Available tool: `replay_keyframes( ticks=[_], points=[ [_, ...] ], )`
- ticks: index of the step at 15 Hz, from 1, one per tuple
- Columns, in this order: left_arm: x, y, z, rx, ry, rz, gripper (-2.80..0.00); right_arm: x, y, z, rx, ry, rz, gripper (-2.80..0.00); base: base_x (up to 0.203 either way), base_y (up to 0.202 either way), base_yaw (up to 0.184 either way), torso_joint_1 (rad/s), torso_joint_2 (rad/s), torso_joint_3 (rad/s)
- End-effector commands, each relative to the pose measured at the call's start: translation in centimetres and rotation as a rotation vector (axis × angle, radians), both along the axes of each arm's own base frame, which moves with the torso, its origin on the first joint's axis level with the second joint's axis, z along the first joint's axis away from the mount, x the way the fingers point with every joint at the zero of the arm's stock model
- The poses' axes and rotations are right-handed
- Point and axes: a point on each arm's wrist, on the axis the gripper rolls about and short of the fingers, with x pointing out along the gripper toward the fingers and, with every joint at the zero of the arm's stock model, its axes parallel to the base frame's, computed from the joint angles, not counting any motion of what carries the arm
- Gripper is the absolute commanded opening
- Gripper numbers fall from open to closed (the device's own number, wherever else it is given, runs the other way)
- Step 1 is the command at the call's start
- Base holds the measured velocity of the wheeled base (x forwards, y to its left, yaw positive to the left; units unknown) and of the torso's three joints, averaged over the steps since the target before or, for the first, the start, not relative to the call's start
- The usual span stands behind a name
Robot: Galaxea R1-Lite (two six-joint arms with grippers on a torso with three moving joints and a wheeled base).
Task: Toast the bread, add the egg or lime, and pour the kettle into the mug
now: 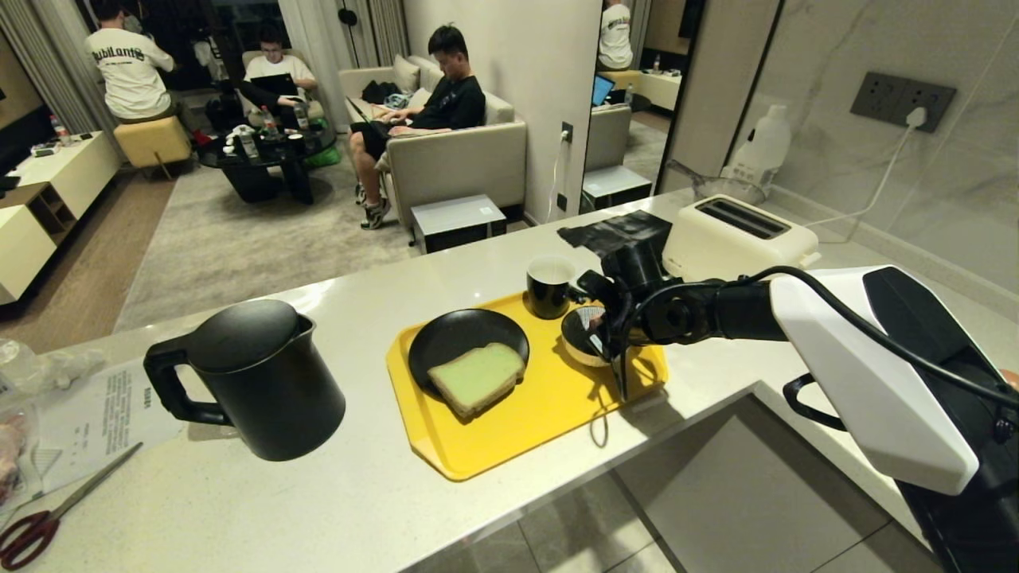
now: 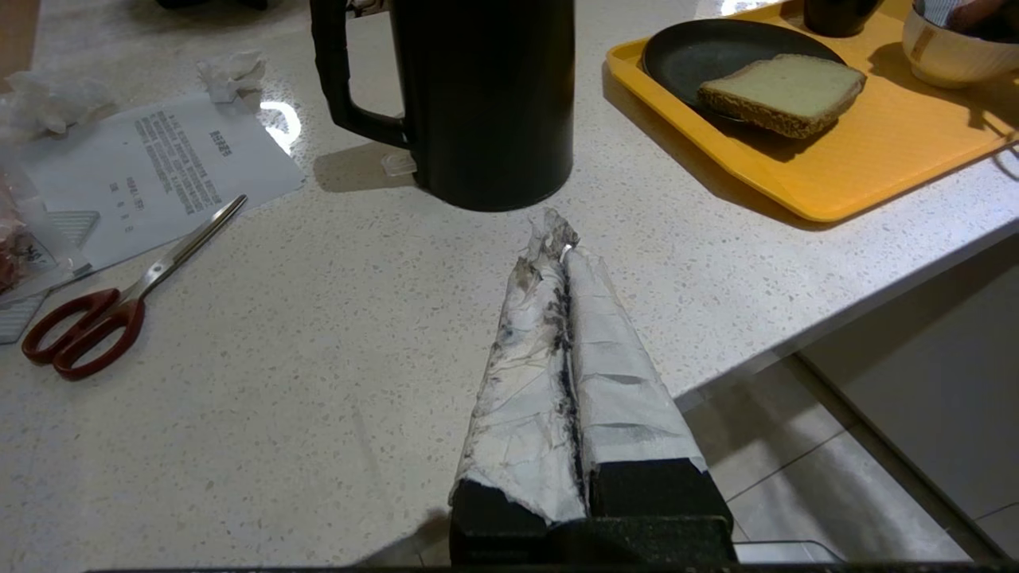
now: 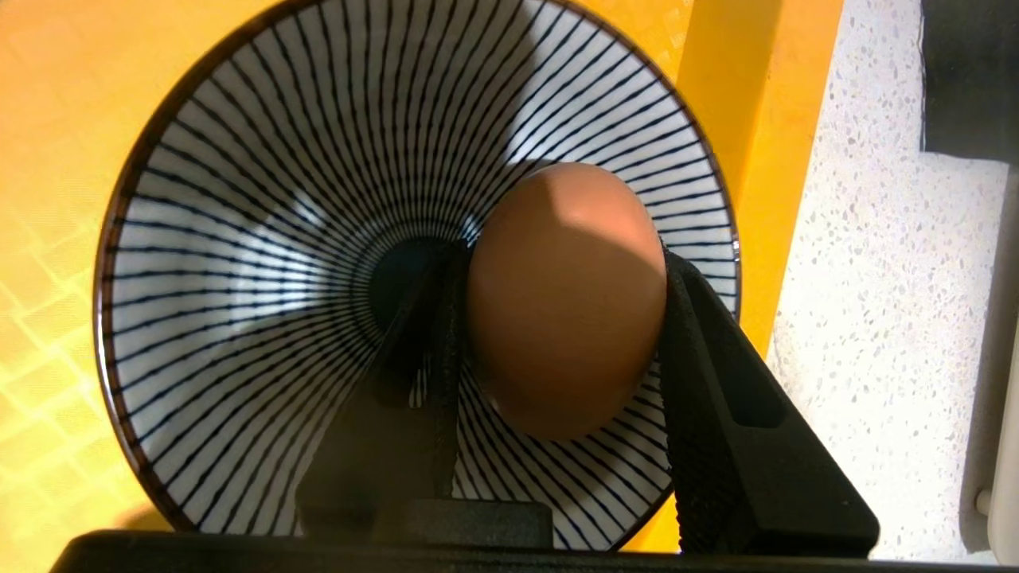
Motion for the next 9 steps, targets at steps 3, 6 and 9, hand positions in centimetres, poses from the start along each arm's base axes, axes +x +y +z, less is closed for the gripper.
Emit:
replay_keyframes(
  ticks=[3, 6, 9],
  points=[
    [-0.02, 0.00, -0.01, -0.001, -0.003, 0.000, -2.80, 0.04, -0.02, -0.35, -0.007, 0.009, 0.000, -2.80, 0.000, 0.000, 0.000, 0.000, 0.00, 0.000],
    [-0.02, 0.00, -0.01, -0.001, -0.003, 0.000, -2.80, 0.02, 0.05, -0.45, -0.009, 0.012, 0.001, 0.00, 0.000, 0.000, 0.000, 0.000, 0.00, 0.000],
    [-0.02, 0.00, -0.01, -0.001, -0.003, 0.000, -2.80, 0.04, 0.07, -0.61, -0.011, 0.016, 0.002, 0.00, 0.000, 0.000, 0.000, 0.000, 0.00, 0.000]
  ],
)
